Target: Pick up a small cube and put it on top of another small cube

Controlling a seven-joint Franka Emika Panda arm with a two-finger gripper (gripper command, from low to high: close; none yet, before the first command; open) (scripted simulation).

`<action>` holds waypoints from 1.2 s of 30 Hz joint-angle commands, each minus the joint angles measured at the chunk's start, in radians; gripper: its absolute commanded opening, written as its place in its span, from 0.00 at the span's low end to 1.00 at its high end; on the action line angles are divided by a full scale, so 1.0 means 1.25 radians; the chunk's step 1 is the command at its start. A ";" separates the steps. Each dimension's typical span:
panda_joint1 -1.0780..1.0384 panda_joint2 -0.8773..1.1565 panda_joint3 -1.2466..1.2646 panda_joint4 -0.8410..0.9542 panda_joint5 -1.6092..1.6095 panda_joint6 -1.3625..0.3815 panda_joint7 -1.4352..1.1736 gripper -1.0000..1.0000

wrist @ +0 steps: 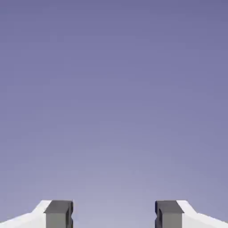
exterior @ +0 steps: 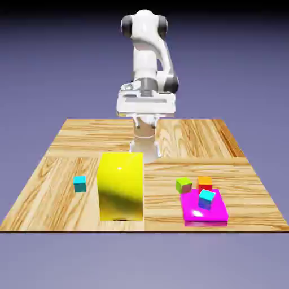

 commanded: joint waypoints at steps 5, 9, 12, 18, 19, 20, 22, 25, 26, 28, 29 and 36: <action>-0.082 0.145 -0.126 0.069 0.083 -0.101 0.063 0.50; -0.132 0.261 -0.219 0.118 0.146 -0.184 0.108 0.50; -0.169 0.348 -0.289 0.154 0.193 -0.246 0.142 0.50; -0.206 0.522 -0.410 0.212 0.281 -0.375 0.200 0.50; -0.201 0.551 -0.425 0.217 0.293 -0.398 0.206 0.50; -0.196 0.580 -0.440 0.222 0.306 -0.421 0.213 0.50; -0.169 0.615 -0.449 0.220 0.317 -0.452 0.214 0.50; -0.170 0.643 -0.421 0.218 0.349 -0.433 0.186 0.50; -0.182 0.672 -0.399 0.221 0.384 -0.414 0.161 0.50; -0.207 0.730 -0.355 0.227 0.453 -0.375 0.112 0.50; -0.219 0.759 -0.333 0.230 0.488 -0.355 0.088 0.50; -0.175 0.655 -0.412 0.219 0.363 -0.426 0.176 0.00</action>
